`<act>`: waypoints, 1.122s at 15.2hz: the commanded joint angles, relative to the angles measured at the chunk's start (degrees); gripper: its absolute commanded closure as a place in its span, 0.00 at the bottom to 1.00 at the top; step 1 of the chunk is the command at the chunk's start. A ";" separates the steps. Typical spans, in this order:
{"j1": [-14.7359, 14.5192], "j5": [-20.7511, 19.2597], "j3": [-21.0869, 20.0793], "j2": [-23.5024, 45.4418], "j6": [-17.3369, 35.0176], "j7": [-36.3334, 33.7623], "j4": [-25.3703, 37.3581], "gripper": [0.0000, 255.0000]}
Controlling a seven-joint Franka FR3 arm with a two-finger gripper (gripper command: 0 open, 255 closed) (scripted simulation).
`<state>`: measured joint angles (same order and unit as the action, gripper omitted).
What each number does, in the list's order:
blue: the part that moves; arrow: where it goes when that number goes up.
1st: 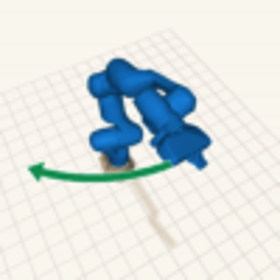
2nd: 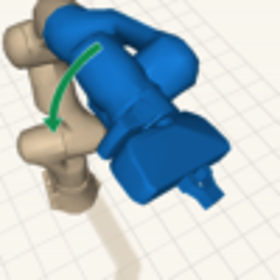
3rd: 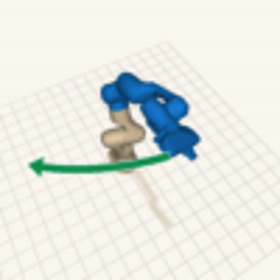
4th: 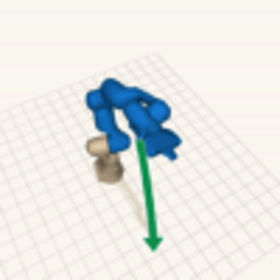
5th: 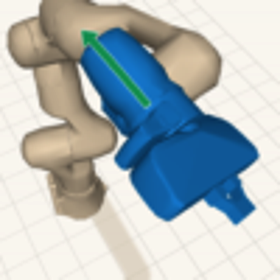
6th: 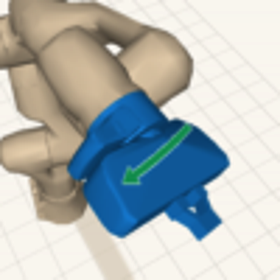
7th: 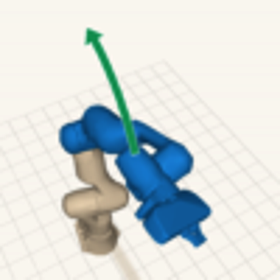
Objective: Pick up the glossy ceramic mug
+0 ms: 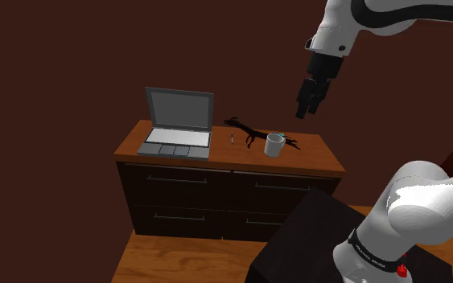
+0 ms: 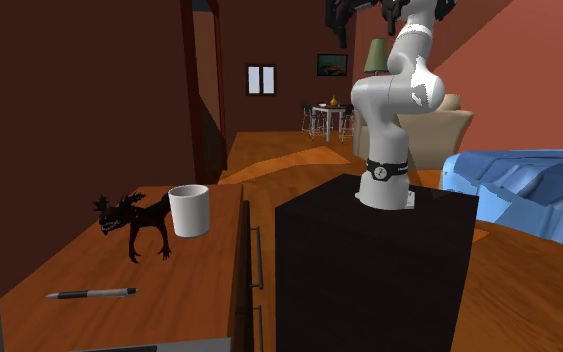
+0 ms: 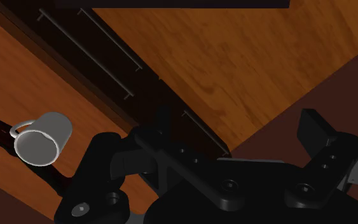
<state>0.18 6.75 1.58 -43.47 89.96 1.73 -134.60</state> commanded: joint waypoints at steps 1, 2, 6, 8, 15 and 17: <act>0.00 0.00 0.00 0.00 0.00 0.00 0.00 0.00; 0.30 -0.62 0.46 0.68 1.69 0.77 -0.97 0.00; 1.53 -2.95 2.35 4.19 8.62 3.70 -4.18 0.00; 2.15 -4.04 3.34 6.39 12.18 5.09 -5.36 0.00; 4.16 -7.15 6.95 16.35 24.71 9.69 -7.11 0.00; 4.67 -7.75 7.99 19.75 28.20 10.98 -6.91 0.00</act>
<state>4.53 -0.62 8.97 -25.32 116.34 11.94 -141.55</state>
